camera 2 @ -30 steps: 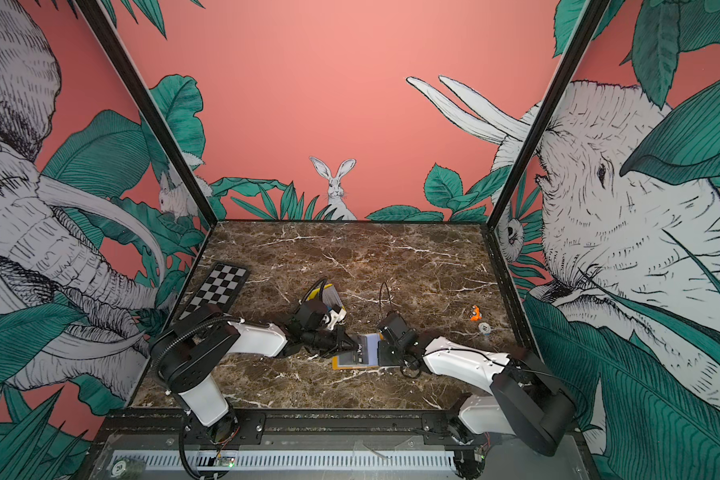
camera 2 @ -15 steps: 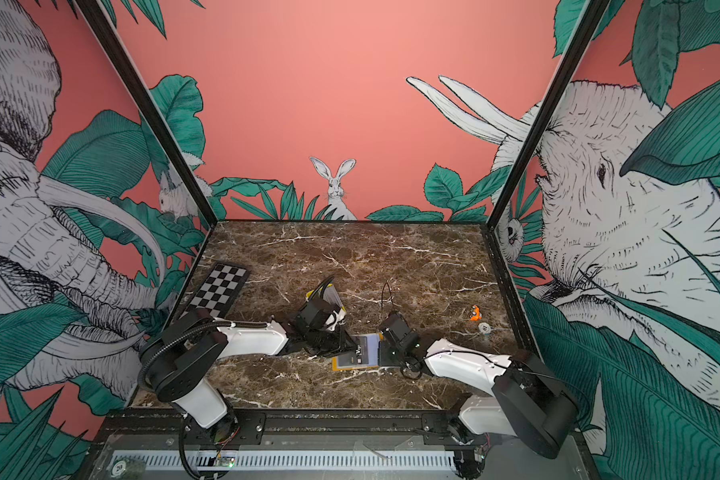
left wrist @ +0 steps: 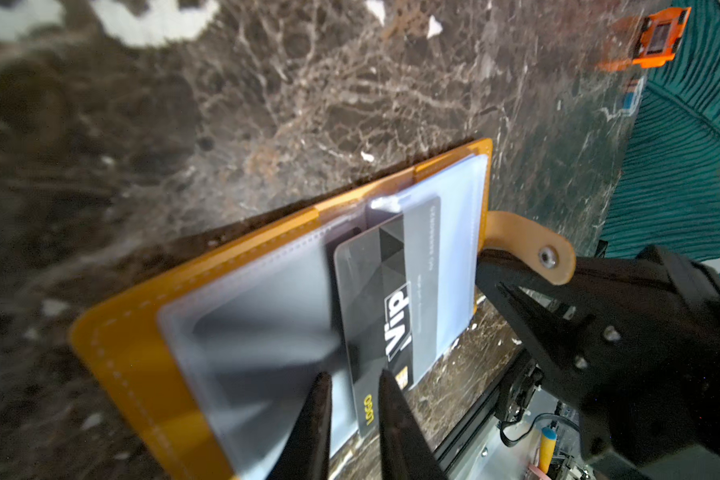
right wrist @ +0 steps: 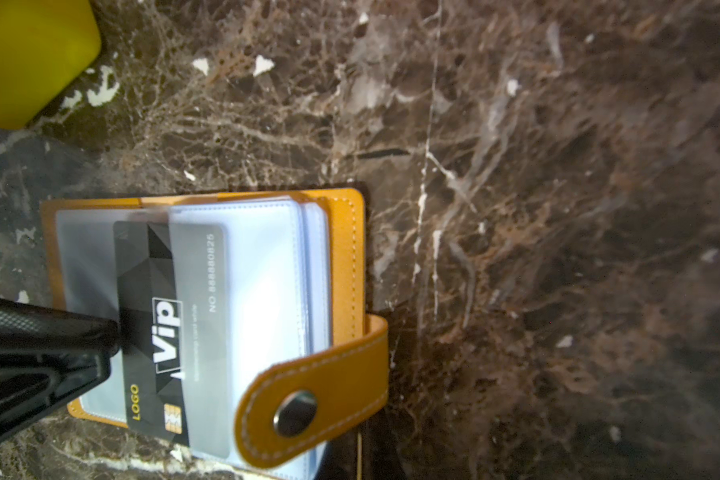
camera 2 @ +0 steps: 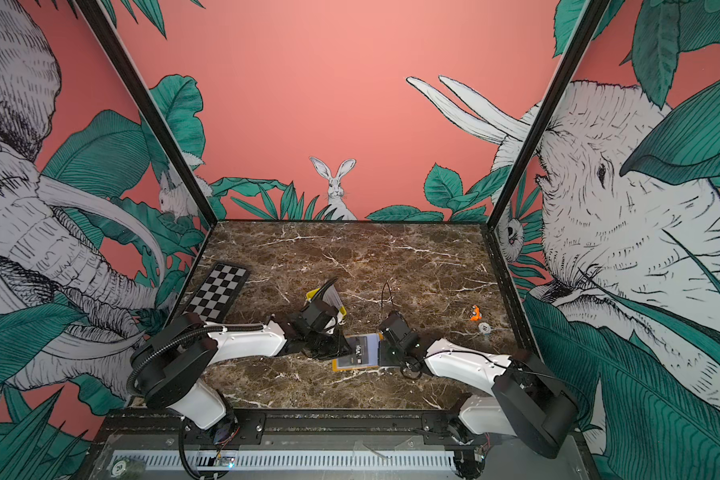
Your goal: Put the credit cards into the card holder
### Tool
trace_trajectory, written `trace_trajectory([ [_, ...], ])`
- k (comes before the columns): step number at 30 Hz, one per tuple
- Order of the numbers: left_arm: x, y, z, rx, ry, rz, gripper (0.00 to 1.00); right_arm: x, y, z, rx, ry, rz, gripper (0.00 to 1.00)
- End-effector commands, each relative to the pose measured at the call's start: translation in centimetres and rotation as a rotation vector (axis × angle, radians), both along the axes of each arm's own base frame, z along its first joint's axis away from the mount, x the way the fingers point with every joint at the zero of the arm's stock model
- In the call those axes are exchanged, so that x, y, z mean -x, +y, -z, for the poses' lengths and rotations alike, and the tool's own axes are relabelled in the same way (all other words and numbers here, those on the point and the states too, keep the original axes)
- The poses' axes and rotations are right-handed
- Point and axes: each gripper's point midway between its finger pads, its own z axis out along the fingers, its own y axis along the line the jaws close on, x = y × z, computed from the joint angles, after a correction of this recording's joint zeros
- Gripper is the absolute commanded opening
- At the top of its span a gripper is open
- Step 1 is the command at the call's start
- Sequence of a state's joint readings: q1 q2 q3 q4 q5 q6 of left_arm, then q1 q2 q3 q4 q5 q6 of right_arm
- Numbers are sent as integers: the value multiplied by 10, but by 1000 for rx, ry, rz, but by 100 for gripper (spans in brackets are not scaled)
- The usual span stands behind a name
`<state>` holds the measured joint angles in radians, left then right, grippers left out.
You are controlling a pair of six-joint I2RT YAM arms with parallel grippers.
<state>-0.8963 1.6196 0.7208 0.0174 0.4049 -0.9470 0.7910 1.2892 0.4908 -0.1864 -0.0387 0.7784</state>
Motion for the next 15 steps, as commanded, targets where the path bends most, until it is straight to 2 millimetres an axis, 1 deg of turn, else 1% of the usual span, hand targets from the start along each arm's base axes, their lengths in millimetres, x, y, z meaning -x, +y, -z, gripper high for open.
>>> trace_trajectory([
  [1, 1, -8, 2, 23, 20, -2, 21, 16, -21, 26, 96, 78, 9, 5],
  [9, -4, -23, -3, 62, 15, 10, 13, 16, -20, 28, 103, 84, 6, 5],
  [15, -2, -34, -6, 102, 29, 14, 10, 16, -20, 29, 103, 87, 5, 4],
])
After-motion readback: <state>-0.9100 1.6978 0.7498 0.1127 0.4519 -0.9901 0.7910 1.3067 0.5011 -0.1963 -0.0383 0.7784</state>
